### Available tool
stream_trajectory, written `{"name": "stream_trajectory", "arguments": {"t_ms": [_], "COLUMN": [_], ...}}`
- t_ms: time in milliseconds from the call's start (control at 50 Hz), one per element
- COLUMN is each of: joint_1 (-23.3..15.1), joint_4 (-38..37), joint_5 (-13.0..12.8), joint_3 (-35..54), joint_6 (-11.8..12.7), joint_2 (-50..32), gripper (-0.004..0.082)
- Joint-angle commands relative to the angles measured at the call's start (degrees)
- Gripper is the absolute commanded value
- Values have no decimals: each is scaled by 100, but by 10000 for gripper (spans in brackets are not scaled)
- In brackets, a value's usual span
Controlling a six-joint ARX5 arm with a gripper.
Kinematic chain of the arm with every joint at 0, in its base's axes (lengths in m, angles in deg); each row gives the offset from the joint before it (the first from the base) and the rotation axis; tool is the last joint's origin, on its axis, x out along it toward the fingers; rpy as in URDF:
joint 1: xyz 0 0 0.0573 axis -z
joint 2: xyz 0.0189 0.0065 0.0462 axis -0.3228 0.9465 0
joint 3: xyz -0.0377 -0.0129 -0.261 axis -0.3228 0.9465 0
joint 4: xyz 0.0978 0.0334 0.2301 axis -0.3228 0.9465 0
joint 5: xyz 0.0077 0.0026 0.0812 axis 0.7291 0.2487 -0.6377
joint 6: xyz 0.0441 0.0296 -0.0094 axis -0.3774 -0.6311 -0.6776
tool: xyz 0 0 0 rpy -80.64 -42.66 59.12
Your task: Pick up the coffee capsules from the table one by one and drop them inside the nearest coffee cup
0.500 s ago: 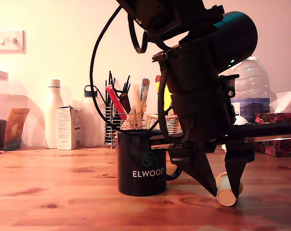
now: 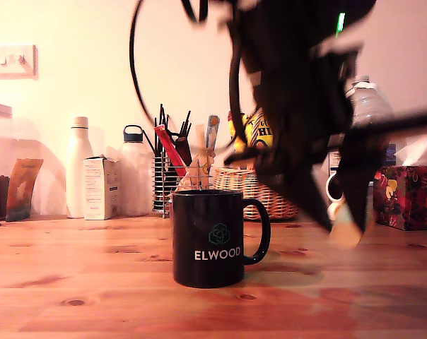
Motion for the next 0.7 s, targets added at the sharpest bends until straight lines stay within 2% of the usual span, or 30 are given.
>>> {"name": "stream_trajectory", "arguments": {"t_ms": [0,200,440,680], "joint_1": [111,326,433,444], "joint_4": [72,339,608,1034], "joint_5": [2,-170,-203,-271], "joint_3": [-24,-22,-22,2], "joint_6": [-87,-96,-105,-221], "joint_2": [-76,-376,-804,-1211], "gripper": [159,157,157,142]}}
